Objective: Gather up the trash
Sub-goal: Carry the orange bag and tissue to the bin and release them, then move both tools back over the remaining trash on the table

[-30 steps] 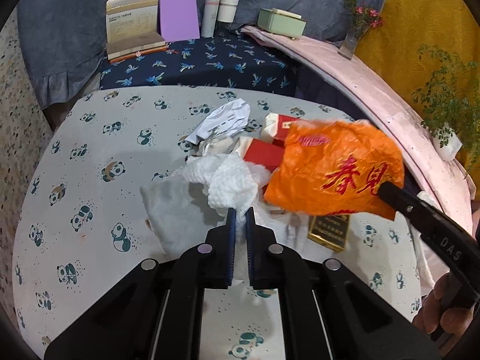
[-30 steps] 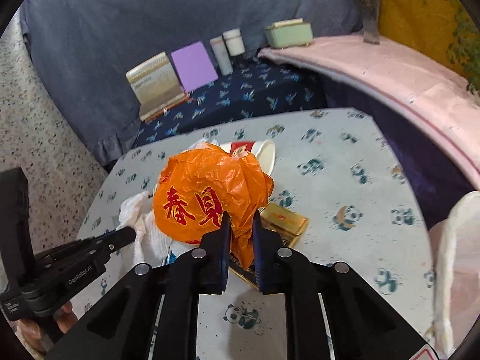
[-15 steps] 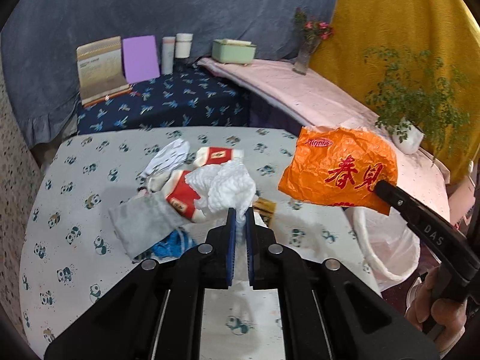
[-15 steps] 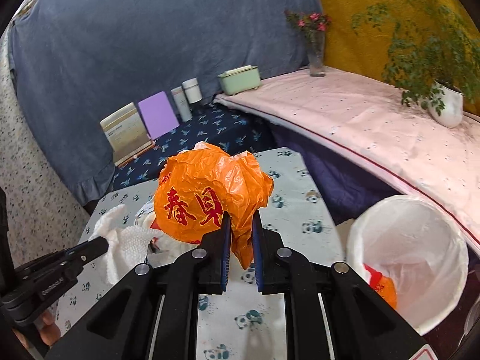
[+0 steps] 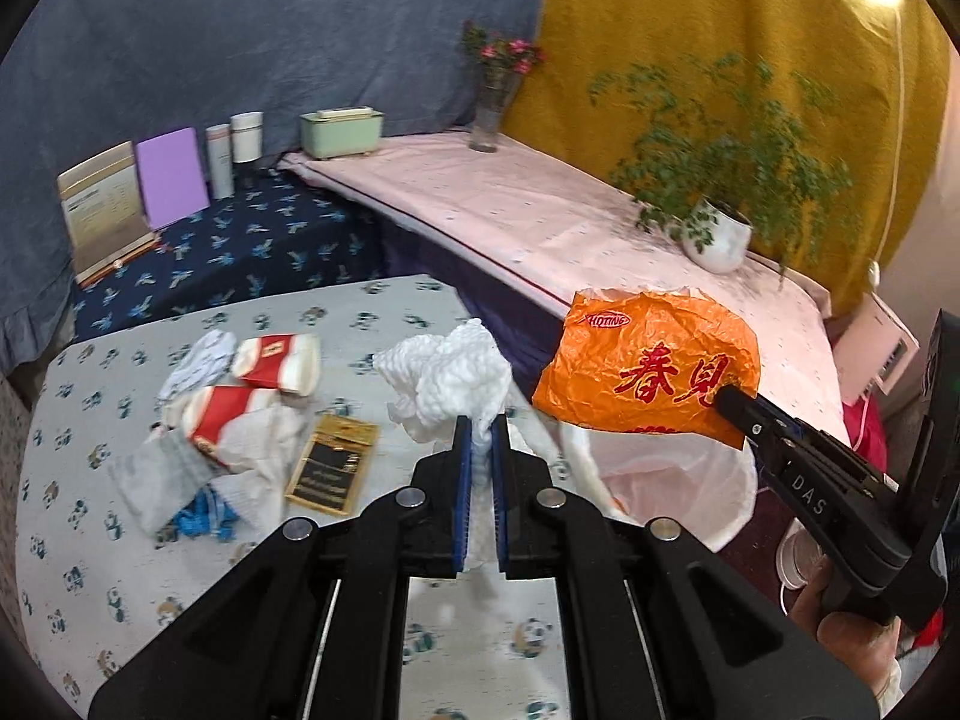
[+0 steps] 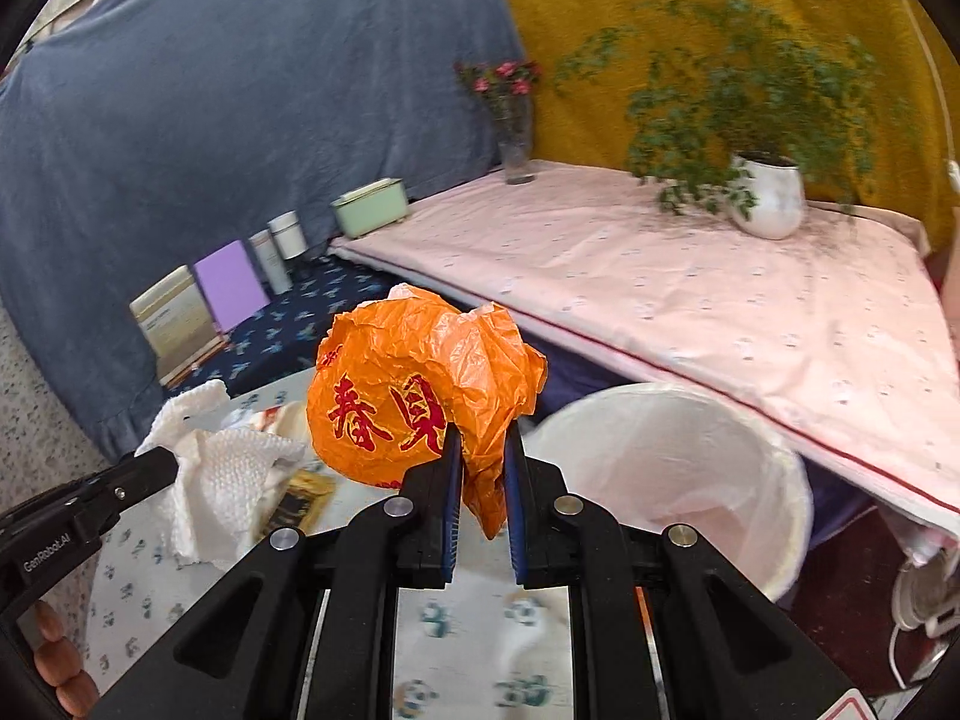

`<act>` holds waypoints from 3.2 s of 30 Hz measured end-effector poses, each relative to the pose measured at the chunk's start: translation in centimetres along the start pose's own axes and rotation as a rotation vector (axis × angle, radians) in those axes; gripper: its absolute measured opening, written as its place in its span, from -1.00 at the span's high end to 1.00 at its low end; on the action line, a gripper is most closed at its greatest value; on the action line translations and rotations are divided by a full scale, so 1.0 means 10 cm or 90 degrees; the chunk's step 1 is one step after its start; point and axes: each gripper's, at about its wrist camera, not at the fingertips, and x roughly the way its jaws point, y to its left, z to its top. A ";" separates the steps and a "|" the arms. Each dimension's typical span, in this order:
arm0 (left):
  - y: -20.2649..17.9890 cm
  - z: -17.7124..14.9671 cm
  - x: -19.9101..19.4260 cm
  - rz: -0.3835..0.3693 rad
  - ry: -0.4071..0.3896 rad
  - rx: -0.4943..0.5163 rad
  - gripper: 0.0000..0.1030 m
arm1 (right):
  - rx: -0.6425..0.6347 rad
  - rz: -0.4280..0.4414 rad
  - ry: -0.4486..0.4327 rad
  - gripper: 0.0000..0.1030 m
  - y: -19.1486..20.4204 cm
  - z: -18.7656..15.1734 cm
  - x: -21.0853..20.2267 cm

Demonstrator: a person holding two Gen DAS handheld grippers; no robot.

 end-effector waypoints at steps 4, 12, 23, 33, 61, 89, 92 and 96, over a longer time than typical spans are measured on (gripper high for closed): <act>-0.37 0.01 0.12 -0.028 0.009 0.033 0.89 | 0.004 -0.085 -0.013 0.75 -0.33 -0.05 -0.10; -1.05 0.00 0.45 -0.085 0.035 0.090 0.88 | 0.025 -0.205 -0.001 0.75 -0.92 -0.15 -0.16; -1.54 -0.09 0.89 -0.112 0.085 0.123 0.87 | 0.042 -0.255 0.045 0.74 -1.31 -0.31 -0.02; -1.51 -0.16 1.20 -0.109 0.115 0.108 0.49 | 0.048 -0.248 0.076 0.53 -1.27 -0.35 0.23; -0.52 -0.11 0.73 -0.007 0.046 0.000 -0.34 | -0.013 -0.173 0.023 -0.19 -0.49 -0.18 0.02; 1.51 -0.45 0.14 0.213 0.032 -0.148 -0.48 | -0.142 -0.015 0.078 -0.21 1.21 -0.46 0.41; 1.77 -0.52 0.12 0.236 0.041 -0.166 -0.48 | -0.162 0.010 0.092 -0.21 1.46 -0.53 0.51; 2.10 -0.61 0.13 0.258 0.054 -0.190 -0.48 | -0.184 0.042 0.108 -0.21 1.79 -0.61 0.64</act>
